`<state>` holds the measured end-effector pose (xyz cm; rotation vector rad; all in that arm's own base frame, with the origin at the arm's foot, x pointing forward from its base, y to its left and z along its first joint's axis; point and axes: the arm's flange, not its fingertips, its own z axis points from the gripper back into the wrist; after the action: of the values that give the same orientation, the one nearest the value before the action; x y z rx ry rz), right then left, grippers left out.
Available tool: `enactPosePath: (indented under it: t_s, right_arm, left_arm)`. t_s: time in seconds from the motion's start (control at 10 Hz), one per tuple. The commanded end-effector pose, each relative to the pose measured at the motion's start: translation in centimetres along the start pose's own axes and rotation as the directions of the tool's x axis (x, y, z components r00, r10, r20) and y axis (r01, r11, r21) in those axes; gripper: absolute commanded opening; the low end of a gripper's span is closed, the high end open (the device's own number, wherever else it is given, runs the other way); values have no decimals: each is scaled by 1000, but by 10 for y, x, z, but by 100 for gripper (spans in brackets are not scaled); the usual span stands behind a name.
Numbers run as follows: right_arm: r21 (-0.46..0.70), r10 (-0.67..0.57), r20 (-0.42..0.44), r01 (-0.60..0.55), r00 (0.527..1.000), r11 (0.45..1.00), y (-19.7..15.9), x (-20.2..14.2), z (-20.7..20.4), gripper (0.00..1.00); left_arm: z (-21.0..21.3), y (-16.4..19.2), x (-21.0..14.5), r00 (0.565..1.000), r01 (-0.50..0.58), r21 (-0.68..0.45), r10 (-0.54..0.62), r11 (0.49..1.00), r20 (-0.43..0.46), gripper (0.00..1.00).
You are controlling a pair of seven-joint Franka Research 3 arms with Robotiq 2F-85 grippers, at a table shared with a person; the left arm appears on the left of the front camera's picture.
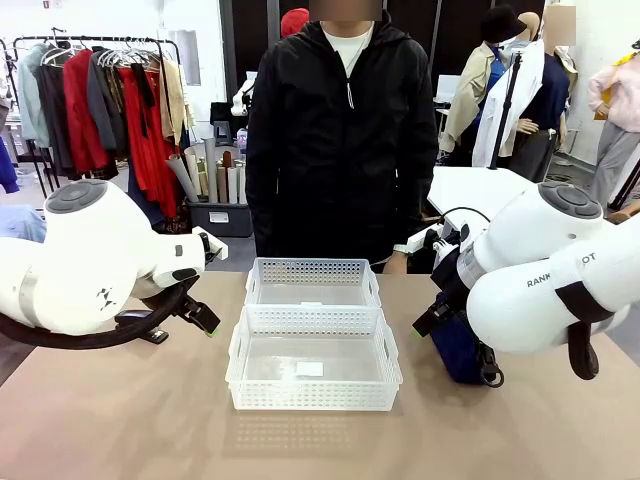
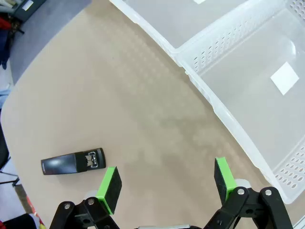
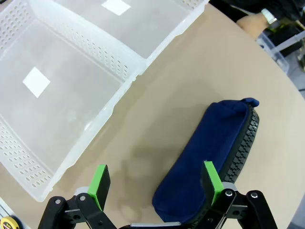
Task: Distribute items into two baskets.
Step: Pick up the Pencil pouch that the person points to.
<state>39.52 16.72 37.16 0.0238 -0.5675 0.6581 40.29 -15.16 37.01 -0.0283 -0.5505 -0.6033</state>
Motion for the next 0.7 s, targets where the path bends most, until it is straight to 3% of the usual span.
enactPosePath:
  t_s: [0.0,0.6]
  right_arm:
    - [0,0,0,0,1000,1000,0,0,0,100]
    - [0,0,0,0,1000,1000,0,0,0,100]
  left_arm:
    - [0,0,0,1000,0,0,0,1000,1,100]
    - [0,0,0,1000,0,0,0,1000,1,100]
